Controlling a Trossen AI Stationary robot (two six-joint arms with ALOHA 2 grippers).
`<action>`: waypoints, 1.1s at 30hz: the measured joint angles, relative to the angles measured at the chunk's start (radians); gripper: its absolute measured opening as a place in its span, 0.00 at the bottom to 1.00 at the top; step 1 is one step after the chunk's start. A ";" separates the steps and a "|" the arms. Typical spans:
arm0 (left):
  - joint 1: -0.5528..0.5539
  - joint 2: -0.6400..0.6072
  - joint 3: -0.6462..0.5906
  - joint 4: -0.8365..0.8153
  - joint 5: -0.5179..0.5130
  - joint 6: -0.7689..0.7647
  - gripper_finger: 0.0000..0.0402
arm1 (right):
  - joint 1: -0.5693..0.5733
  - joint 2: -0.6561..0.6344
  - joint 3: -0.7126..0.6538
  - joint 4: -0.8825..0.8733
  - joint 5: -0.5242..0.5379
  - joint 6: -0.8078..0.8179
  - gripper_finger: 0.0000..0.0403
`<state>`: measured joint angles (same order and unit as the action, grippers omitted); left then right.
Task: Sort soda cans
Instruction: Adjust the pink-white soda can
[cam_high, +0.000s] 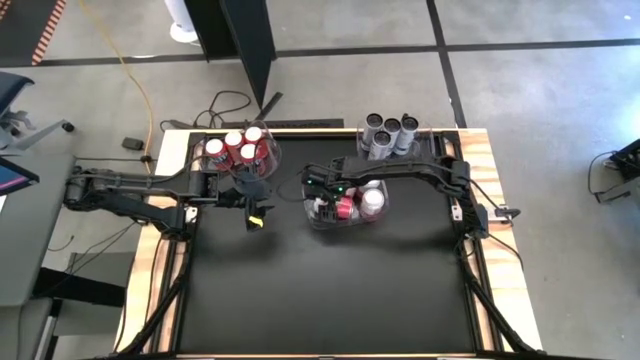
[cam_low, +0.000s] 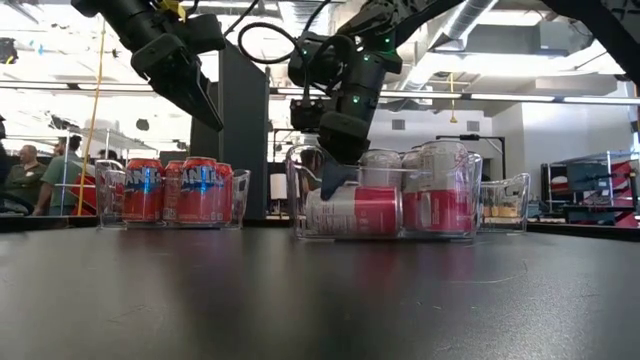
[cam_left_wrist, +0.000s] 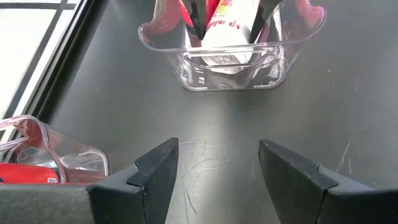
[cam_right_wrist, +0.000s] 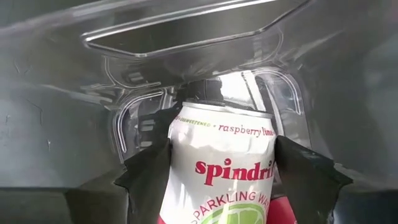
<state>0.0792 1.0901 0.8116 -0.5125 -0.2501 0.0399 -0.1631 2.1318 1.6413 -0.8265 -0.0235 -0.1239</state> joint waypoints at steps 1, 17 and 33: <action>0.000 0.000 0.000 0.000 0.000 0.000 0.55 | 0.002 0.006 0.001 0.003 0.000 -0.005 0.72; 0.000 0.000 0.000 -0.001 0.001 -0.001 0.55 | 0.023 -0.009 0.075 -0.056 0.014 -0.023 0.41; 0.000 0.000 0.000 -0.002 0.001 0.001 0.55 | 0.083 0.000 0.218 -0.177 0.029 -0.120 0.48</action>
<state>0.0792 1.0901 0.8116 -0.5140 -0.2492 0.0406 -0.0797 2.1315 1.8596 -1.0037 0.0057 -0.2443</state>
